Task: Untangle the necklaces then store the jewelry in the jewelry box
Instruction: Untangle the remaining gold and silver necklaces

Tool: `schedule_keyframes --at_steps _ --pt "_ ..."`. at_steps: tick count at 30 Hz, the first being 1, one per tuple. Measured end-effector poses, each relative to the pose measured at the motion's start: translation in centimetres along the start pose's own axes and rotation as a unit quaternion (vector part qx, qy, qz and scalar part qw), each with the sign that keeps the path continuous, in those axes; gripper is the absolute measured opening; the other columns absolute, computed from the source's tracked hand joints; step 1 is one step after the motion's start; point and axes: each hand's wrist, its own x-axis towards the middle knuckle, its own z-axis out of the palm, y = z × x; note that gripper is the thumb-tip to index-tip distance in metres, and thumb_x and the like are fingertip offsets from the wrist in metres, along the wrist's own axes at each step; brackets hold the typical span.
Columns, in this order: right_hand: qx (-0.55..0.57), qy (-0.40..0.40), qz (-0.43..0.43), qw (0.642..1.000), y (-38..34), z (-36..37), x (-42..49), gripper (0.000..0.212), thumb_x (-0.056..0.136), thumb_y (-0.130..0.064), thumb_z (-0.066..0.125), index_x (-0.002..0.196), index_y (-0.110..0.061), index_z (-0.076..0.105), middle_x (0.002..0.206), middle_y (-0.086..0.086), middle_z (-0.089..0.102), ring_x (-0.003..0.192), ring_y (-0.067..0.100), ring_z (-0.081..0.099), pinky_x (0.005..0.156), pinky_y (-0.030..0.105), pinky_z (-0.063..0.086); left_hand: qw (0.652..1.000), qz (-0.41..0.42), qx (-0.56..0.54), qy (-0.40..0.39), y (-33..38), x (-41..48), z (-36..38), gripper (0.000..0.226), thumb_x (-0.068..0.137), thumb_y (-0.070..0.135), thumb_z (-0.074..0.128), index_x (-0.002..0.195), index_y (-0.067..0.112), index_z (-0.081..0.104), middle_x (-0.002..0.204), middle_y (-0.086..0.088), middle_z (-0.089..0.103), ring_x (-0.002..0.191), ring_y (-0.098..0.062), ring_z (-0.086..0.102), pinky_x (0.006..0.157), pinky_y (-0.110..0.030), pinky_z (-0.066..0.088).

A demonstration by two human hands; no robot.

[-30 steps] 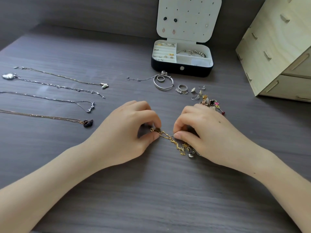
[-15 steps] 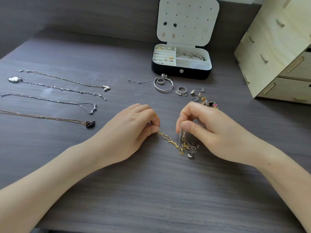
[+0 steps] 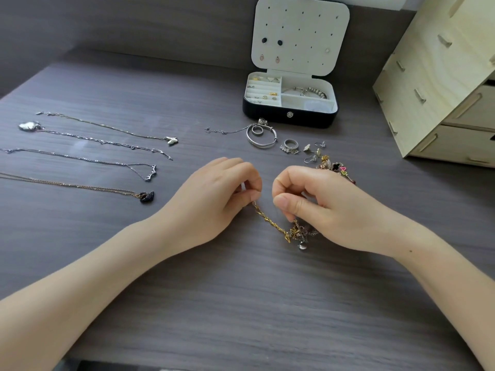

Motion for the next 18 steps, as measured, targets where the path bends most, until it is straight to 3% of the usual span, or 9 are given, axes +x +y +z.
schedule_keyframes --at_steps 2,5,9,12,16,18 --pt "0.003 0.002 -0.003 1.000 -0.1 0.0 0.4 0.011 0.088 -0.030 0.049 0.077 -0.035 0.050 0.063 -0.014 0.056 0.058 0.010 0.049 0.057 0.021 0.041 1.000 -0.016 -0.003 0.010 0.0 0.3 -0.1 0.019 0.087 0.030 0.050 0.089 0.019 0.065 0.089 0.007 0.056 0.080 -0.009 0.045 0.073 -0.013 0.033" --pt "-0.007 0.002 0.001 1.000 0.0 0.1 0.9 0.009 0.085 -0.033 0.051 0.077 -0.035 0.052 0.065 -0.008 0.059 0.063 0.017 0.053 0.063 0.031 0.046 0.992 -0.085 -0.096 0.013 0.7 0.0 -0.7 0.013 0.075 0.023 0.059 0.078 0.032 0.069 0.086 0.012 0.055 0.079 -0.004 0.046 0.070 -0.009 0.031" --pt "-0.001 -0.016 0.007 1.000 0.2 0.3 1.3 0.015 0.090 -0.025 0.057 0.077 -0.032 0.056 0.066 -0.008 0.062 0.060 0.012 0.053 0.056 0.017 0.039 0.956 -0.183 -0.229 -0.031 1.8 -0.4 -1.5 0.013 0.058 0.034 0.067 0.069 0.036 0.071 0.076 0.014 0.051 0.071 -0.003 0.044 0.063 -0.013 0.031" --pt "0.025 -0.013 0.006 1.000 0.0 0.2 1.7 0.016 0.090 -0.014 0.060 0.079 -0.025 0.058 0.062 -0.009 0.059 0.056 0.002 0.051 0.055 0.011 0.036 0.949 -0.213 -0.230 -0.024 2.2 -0.2 -1.4 0.009 0.055 0.043 0.070 0.061 0.036 0.068 0.071 0.012 0.052 0.063 -0.001 0.043 0.057 -0.013 0.030" --pt "0.050 0.000 -0.009 0.999 -0.5 0.2 2.7 0.014 0.089 -0.006 0.060 0.082 -0.017 0.059 0.067 -0.005 0.061 0.060 0.000 0.053 0.057 0.009 0.037 0.952 -0.228 -0.206 -0.006 2.1 -0.1 -0.7 0.031 0.050 0.060 0.065 0.059 0.030 0.066 0.069 0.009 0.057 0.057 -0.002 0.042 0.056 -0.020 0.033" --pt "0.050 0.003 -0.012 0.999 -0.5 0.1 3.0 0.013 0.090 -0.006 0.058 0.083 -0.017 0.058 0.067 -0.008 0.059 0.060 -0.002 0.052 0.057 0.008 0.036 0.947 -0.248 -0.205 0.004 2.0 0.0 -0.7 0.028 0.052 0.056 0.065 0.057 0.029 0.066 0.070 0.006 0.060 0.056 -0.003 0.042 0.060 -0.024 0.035"
